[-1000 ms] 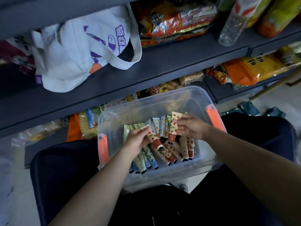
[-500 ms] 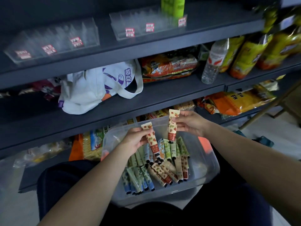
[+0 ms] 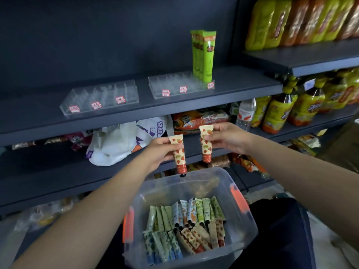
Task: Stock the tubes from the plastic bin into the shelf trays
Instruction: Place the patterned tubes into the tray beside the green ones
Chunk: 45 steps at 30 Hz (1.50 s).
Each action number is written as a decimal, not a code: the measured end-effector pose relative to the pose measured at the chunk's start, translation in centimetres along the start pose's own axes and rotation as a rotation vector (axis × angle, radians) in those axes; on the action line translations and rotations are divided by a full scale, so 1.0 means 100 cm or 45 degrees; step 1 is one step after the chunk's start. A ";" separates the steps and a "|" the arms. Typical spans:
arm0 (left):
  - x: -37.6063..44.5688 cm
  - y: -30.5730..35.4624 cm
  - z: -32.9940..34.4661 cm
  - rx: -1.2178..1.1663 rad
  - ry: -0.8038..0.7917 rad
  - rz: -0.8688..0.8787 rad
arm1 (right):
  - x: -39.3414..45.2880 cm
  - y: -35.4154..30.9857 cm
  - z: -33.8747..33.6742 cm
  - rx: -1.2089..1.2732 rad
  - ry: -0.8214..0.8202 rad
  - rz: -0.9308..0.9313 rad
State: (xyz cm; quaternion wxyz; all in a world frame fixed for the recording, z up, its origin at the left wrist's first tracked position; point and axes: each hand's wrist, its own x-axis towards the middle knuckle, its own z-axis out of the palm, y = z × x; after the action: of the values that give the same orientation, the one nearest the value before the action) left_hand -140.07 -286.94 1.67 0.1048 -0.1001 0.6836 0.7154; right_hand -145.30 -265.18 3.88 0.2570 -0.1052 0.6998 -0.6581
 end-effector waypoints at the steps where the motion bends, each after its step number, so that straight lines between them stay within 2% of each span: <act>1: -0.001 0.014 -0.001 0.039 0.007 0.037 | -0.001 -0.014 0.000 -0.037 -0.017 -0.035; 14: 0.004 0.188 -0.020 0.270 0.154 0.518 | 0.028 -0.188 -0.001 -0.464 0.106 -0.402; 20: 0.039 0.240 -0.031 0.494 0.265 0.621 | 0.053 -0.241 -0.004 -0.867 0.216 -0.467; 25: 0.077 0.261 -0.034 0.520 0.314 0.641 | 0.085 -0.269 -0.007 -1.502 0.388 -0.542; 27: 0.091 0.264 -0.033 0.508 0.326 0.645 | 0.099 -0.275 -0.008 -1.649 0.410 -0.550; 36: 0.155 0.262 -0.036 0.580 0.300 0.569 | 0.158 -0.279 -0.018 -1.890 0.331 -0.506; 45: 0.196 0.254 -0.038 0.604 0.271 0.522 | 0.197 -0.280 -0.022 -2.169 0.125 -0.433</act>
State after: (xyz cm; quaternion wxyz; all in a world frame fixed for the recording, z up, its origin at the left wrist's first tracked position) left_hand -166.16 -291.56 20.23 -0.0928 -0.0075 0.8441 0.5280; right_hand -168.44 -275.93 26.78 -0.0415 -0.3361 0.9392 0.0566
